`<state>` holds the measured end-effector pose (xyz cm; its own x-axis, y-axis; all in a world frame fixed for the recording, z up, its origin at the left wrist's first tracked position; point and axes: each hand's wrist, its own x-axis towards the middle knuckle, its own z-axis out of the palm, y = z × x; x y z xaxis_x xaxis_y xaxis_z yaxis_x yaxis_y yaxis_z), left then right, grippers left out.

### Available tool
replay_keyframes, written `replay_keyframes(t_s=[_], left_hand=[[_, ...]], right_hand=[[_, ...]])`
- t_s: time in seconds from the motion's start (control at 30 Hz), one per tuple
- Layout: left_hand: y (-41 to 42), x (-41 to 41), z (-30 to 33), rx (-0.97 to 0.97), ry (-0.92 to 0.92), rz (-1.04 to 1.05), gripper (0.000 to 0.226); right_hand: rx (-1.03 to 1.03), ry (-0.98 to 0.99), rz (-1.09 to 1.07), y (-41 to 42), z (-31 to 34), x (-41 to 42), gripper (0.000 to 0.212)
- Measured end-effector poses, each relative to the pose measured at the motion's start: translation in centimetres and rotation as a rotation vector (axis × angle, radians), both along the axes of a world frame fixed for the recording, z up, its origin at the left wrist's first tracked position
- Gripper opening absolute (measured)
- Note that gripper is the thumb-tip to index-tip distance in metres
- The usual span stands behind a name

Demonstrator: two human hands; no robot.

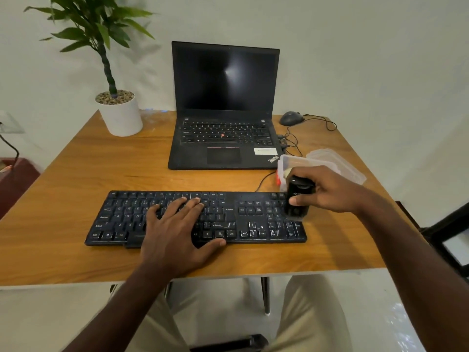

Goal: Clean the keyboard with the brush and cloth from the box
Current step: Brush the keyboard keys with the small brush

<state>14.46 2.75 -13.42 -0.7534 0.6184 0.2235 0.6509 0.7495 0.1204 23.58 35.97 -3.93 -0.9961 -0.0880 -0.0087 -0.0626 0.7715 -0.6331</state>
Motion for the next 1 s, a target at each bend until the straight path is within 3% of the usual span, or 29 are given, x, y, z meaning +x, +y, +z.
replay_keyframes(t_s=[0.2, 0.47, 0.7, 0.9, 1.0], left_hand=[[0.0, 0.1, 0.0, 0.006, -0.007, -0.010, 0.101], [0.0, 0.1, 0.0, 0.019, -0.002, -0.008, 0.101], [-0.1, 0.1, -0.1, 0.017, -0.003, -0.011, 0.100], [-0.1, 0.1, -0.1, 0.009, -0.008, -0.008, 0.100], [-0.1, 0.1, 0.0, 0.013, -0.001, -0.010, 0.099]], right_hand=[[-0.206, 0.157, 0.024, -3.3, -1.6, -1.2, 0.024], [0.036, 0.024, -0.022, 1.2, -0.3, 1.0, 0.021], [-0.066, 0.065, -0.105, 1.0, -1.1, 2.3, 0.024], [-0.224, 0.140, -0.170, -0.7, -2.0, 2.5, 0.045], [-0.108, 0.196, -0.222, -1.5, -2.3, 2.8, 0.053]])
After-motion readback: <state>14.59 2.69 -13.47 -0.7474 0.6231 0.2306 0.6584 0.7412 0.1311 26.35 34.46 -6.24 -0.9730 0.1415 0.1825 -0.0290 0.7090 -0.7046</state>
